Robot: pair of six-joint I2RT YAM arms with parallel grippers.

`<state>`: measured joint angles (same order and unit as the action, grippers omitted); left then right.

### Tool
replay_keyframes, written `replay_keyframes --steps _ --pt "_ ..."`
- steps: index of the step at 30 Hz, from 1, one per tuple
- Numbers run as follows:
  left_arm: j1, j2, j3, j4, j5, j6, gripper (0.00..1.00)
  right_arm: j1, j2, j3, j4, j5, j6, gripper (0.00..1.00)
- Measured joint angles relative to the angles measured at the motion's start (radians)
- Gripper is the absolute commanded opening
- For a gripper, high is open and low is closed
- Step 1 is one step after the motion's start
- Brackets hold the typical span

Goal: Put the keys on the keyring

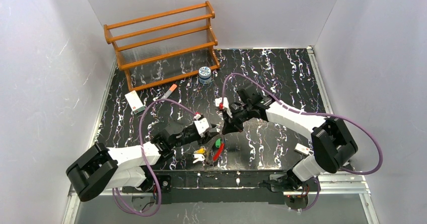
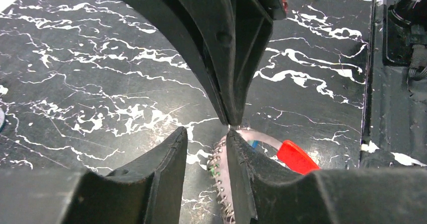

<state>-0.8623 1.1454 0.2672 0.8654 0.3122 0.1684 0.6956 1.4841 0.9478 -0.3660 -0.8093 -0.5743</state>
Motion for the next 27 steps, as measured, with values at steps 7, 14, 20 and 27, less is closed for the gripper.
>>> replay_keyframes --steps 7,14,20,27 --pt "0.000 0.077 0.044 -0.029 0.049 0.010 0.33 0.046 0.018 0.025 -0.059 0.058 -0.028 0.01" --pt "0.000 0.114 0.058 -0.036 0.109 0.003 0.30 0.052 0.018 0.025 -0.059 0.068 -0.028 0.01" --pt "0.000 0.138 0.061 -0.038 0.126 0.002 0.10 0.054 0.018 0.025 -0.058 0.070 -0.028 0.01" --pt "0.001 0.176 0.090 -0.074 0.138 0.004 0.00 0.054 0.017 0.025 -0.063 0.086 -0.025 0.01"
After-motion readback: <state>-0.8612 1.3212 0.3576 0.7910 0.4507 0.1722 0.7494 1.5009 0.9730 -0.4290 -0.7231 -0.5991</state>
